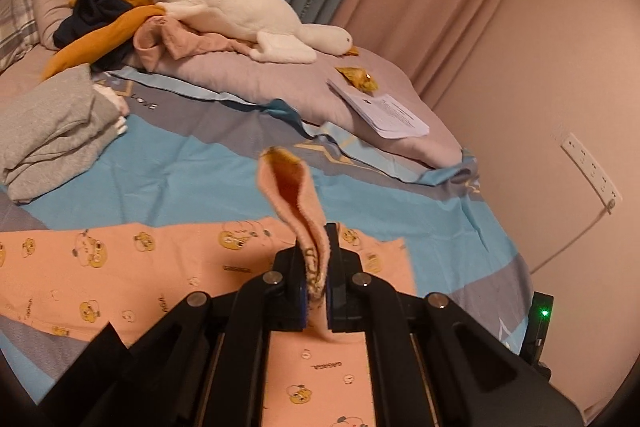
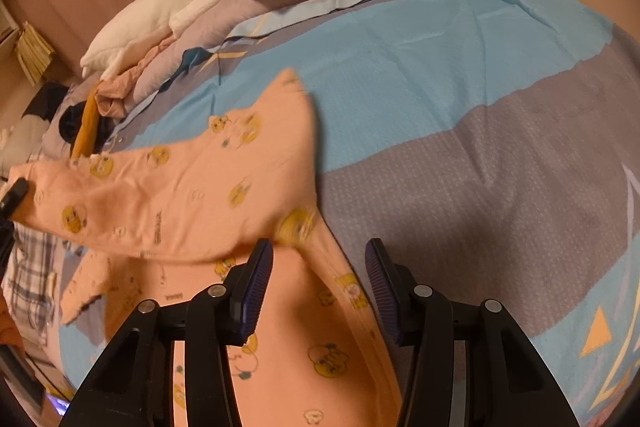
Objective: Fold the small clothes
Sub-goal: 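Grasp the other sleeve cuff with the left gripper and lift it, then fold the sleeve across the body with the left gripper and release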
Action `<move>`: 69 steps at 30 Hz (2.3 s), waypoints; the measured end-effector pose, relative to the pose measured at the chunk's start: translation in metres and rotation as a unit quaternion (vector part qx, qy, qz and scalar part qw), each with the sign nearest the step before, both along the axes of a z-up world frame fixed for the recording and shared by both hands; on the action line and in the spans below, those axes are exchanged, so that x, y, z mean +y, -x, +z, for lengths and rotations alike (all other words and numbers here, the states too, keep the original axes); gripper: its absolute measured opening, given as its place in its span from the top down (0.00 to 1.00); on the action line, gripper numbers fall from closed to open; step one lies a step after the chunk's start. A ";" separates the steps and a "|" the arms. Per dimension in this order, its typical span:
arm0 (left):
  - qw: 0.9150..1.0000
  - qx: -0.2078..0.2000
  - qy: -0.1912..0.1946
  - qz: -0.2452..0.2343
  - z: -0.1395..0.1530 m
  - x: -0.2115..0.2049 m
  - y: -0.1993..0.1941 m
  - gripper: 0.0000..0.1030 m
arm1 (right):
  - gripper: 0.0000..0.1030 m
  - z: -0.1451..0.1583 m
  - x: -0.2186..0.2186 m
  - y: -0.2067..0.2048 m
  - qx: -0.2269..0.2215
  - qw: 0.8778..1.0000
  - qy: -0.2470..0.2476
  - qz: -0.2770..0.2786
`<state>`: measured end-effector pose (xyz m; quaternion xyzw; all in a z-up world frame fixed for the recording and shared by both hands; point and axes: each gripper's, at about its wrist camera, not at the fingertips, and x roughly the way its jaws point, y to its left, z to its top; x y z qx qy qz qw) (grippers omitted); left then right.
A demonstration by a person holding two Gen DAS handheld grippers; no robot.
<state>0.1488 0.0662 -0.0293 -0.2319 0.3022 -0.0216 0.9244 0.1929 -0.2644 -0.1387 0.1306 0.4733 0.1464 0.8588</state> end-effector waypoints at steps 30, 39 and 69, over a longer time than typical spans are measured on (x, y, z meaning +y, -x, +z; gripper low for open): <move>0.994 0.084 -0.003 0.071 -0.058 0.060 0.021 0.95 | 0.65 -0.025 0.049 -0.024 0.033 0.995 0.085 0.030; 0.988 0.128 -0.002 0.083 -0.092 0.070 0.023 0.95 | 0.65 -0.026 0.052 -0.024 0.033 0.995 0.091 0.029; 0.974 0.197 0.007 0.109 -0.142 0.084 0.025 0.87 | 0.65 -0.027 0.056 -0.024 0.029 0.994 0.104 0.026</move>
